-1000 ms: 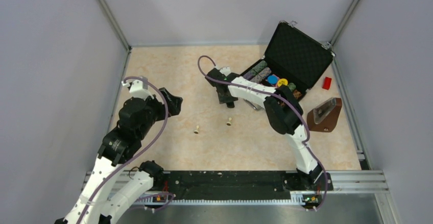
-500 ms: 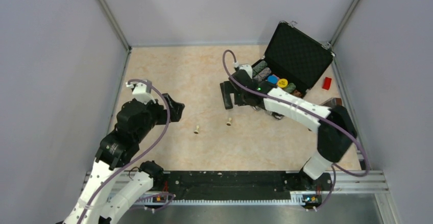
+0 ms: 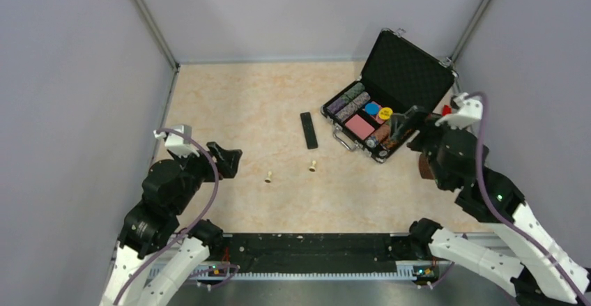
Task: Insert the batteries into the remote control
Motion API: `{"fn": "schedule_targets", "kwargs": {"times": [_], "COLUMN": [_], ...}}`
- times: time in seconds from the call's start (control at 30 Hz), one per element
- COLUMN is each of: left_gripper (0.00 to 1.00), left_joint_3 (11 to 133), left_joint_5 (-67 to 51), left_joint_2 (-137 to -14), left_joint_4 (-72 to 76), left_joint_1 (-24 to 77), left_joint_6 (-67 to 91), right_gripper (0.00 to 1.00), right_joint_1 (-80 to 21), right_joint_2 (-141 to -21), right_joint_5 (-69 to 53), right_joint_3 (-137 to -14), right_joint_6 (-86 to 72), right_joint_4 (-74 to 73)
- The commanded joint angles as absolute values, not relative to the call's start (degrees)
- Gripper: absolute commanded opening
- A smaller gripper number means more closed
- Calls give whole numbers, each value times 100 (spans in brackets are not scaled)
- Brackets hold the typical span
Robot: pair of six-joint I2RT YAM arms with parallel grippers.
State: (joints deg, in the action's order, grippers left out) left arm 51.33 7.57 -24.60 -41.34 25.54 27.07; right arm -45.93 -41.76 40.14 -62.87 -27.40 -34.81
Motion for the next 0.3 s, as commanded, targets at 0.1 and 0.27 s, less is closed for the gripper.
{"fn": "schedule_targets", "kwargs": {"times": [0.1,0.27], "left_gripper": [99,99], "left_joint_3": [4976,4961], "left_joint_5": [753,665], "left_joint_2": [-2070,-1730], "left_joint_4": [-4221,-4007], "left_joint_1": [2546,2549], "left_joint_6": [2841,2787], "right_gripper": [99,99], "right_joint_1": [-4556,-4559], "right_joint_2": [-3304,-3182], "right_joint_5": [4923,4898], "right_joint_3": [-6150,-6118], "right_joint_6": [-2445,-2559], "right_joint_4": [-4353,-4367]}}
